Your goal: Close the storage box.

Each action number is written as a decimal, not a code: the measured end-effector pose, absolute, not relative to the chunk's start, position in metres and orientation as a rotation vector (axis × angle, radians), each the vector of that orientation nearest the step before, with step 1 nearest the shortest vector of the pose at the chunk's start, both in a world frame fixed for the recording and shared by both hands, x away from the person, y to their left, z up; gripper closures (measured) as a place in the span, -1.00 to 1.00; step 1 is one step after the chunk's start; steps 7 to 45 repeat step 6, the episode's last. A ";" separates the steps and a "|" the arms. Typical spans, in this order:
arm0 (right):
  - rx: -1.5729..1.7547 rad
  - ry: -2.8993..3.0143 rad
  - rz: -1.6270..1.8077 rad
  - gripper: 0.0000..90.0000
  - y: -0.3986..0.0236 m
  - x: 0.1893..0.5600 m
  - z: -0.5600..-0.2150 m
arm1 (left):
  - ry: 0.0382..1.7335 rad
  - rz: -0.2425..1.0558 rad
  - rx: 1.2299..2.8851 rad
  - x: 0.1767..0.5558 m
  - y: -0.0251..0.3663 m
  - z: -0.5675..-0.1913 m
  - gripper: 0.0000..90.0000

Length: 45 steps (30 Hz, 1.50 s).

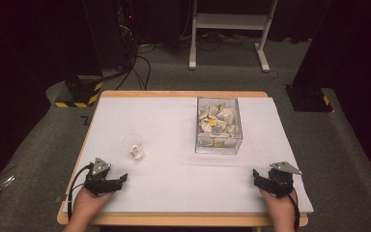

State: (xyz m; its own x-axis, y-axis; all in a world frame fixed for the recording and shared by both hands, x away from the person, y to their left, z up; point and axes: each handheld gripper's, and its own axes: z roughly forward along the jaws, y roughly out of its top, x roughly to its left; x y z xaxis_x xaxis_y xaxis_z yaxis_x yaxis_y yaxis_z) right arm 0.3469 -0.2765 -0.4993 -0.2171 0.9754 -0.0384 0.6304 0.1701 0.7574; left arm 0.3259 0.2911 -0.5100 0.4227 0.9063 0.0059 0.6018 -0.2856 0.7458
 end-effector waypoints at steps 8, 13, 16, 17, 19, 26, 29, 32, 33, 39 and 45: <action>1.491 1.972 0.792 -0.56 -0.271 0.352 -0.503 | 1.276 0.583 2.001 0.326 0.291 -0.510 -0.57; 1.491 1.972 0.792 -0.56 -0.271 0.352 -0.503 | 1.276 0.583 2.001 0.326 0.291 -0.510 -0.57; 1.491 1.972 0.792 -0.56 -0.271 0.352 -0.503 | 1.276 0.583 2.001 0.326 0.291 -0.510 -0.57; 1.491 1.972 0.792 -0.56 -0.271 0.352 -0.503 | 1.276 0.583 2.001 0.326 0.291 -0.510 -0.57; 1.491 1.972 0.792 -0.56 -0.271 0.352 -0.503 | 1.276 0.583 2.001 0.326 0.291 -0.510 -0.57; 1.491 1.972 0.792 -0.56 -0.271 0.352 -0.503 | 1.276 0.583 2.001 0.326 0.291 -0.510 -0.57; 1.491 1.972 0.792 -0.56 -0.271 0.352 -0.503 | 1.276 0.583 2.001 0.326 0.291 -0.510 -0.57; 1.491 1.972 0.792 -0.56 -0.271 0.352 -0.503 | 1.276 0.583 2.001 0.326 0.291 -0.510 -0.57; 1.491 1.972 0.792 -0.56 -0.271 0.352 -0.503 | 1.276 0.583 2.001 0.326 0.291 -0.510 -0.57; 1.491 1.972 0.792 -0.56 -0.271 0.352 -0.503 | 1.276 0.583 2.001 0.326 0.291 -0.510 -0.57; 1.491 1.972 0.792 -0.56 -0.271 0.352 -0.503 | 1.276 0.583 2.001 0.326 0.291 -0.510 -0.57</action>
